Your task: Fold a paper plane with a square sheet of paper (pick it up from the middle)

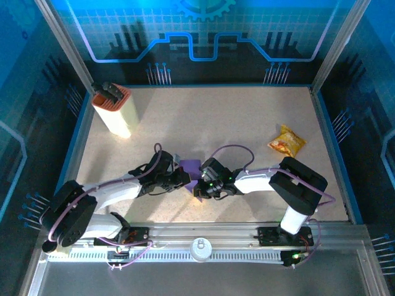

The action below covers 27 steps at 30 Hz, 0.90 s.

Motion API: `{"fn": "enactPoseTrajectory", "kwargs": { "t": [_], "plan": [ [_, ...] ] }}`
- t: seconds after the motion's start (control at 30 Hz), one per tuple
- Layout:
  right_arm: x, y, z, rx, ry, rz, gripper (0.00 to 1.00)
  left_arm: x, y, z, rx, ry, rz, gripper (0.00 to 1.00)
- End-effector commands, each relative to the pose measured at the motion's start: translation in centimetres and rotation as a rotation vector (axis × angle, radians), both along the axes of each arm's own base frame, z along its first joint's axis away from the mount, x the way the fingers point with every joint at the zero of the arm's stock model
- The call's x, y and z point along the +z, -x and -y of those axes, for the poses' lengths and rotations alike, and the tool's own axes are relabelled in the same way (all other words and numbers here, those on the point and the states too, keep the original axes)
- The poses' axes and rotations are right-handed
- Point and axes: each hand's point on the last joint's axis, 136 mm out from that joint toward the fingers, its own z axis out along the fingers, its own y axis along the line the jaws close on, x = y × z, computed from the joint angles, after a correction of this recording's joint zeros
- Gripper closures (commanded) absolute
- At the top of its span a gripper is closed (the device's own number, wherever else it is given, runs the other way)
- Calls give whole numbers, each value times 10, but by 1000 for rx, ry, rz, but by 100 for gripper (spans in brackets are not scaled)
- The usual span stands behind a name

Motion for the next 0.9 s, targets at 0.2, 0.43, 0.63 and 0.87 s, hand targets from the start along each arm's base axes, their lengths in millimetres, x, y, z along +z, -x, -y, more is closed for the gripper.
{"fn": "enactPoseTrajectory", "kwargs": {
  "t": [0.2, 0.43, 0.63, 0.87],
  "plan": [
    [-47, 23, 43, -31, 203, -98, 99, -28, -3, -4, -43, -3, -12, 100],
    [-52, 26, 48, -25, 223, -106, 100, -48, -14, -27, -43, -42, 9, 100],
    [-56, 28, 51, -16, 246, -109, 100, -53, -28, -49, -15, -51, 12, 100],
    [-58, 29, 52, -14, 246, -114, 100, -52, -43, -65, 28, -85, 45, 100]
  ]
}}
